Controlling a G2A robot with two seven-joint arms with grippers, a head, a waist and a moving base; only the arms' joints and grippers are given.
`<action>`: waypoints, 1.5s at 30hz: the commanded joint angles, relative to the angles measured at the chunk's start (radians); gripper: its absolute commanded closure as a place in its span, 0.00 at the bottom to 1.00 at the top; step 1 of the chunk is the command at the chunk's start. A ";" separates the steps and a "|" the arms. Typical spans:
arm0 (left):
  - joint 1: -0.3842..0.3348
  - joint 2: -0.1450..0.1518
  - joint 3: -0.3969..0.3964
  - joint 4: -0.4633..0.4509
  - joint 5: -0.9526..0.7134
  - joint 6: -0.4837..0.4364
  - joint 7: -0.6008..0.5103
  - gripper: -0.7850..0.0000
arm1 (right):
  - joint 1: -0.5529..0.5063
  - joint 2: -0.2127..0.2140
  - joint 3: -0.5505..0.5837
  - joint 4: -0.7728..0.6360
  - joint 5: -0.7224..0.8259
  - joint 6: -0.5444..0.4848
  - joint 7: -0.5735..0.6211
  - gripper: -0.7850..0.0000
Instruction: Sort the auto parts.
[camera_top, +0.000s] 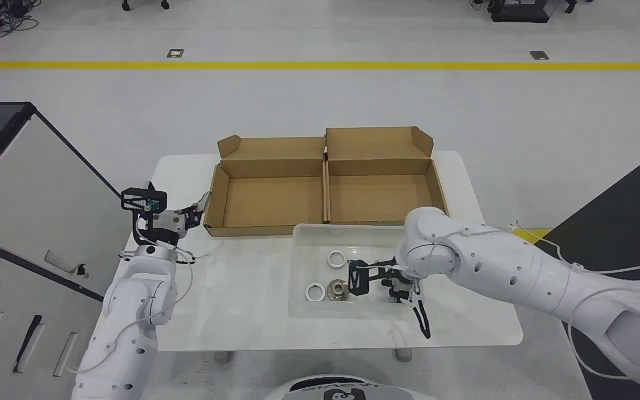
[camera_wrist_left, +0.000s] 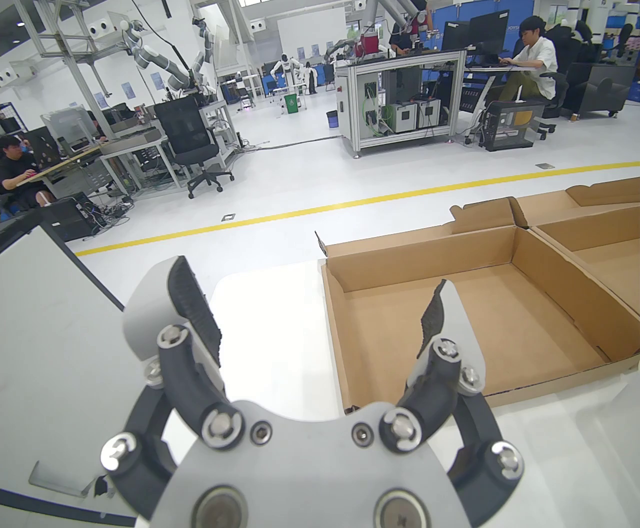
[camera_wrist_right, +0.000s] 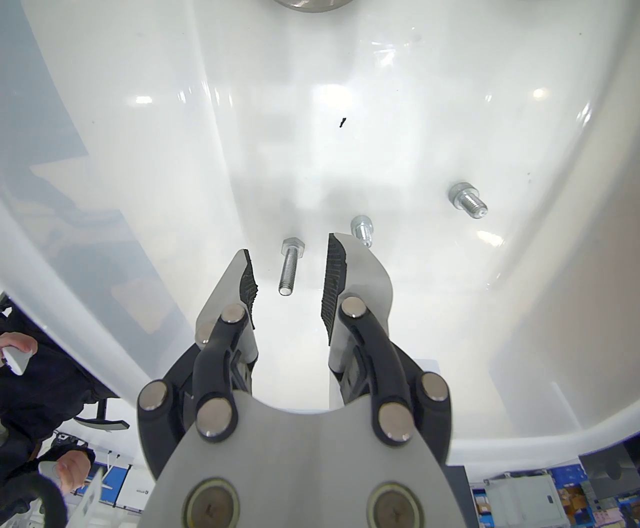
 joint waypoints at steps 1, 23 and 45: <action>0.000 0.000 0.000 0.000 0.000 0.000 0.000 0.00 | -0.001 -0.002 0.000 0.004 0.001 0.003 0.003 0.58; 0.000 0.000 0.000 0.000 0.000 0.000 0.000 0.00 | 0.163 0.032 0.000 -0.046 0.227 0.098 0.097 1.00; 0.000 0.000 0.000 0.000 0.000 0.000 0.000 0.00 | 0.315 0.114 0.001 -0.121 0.346 0.083 0.026 1.00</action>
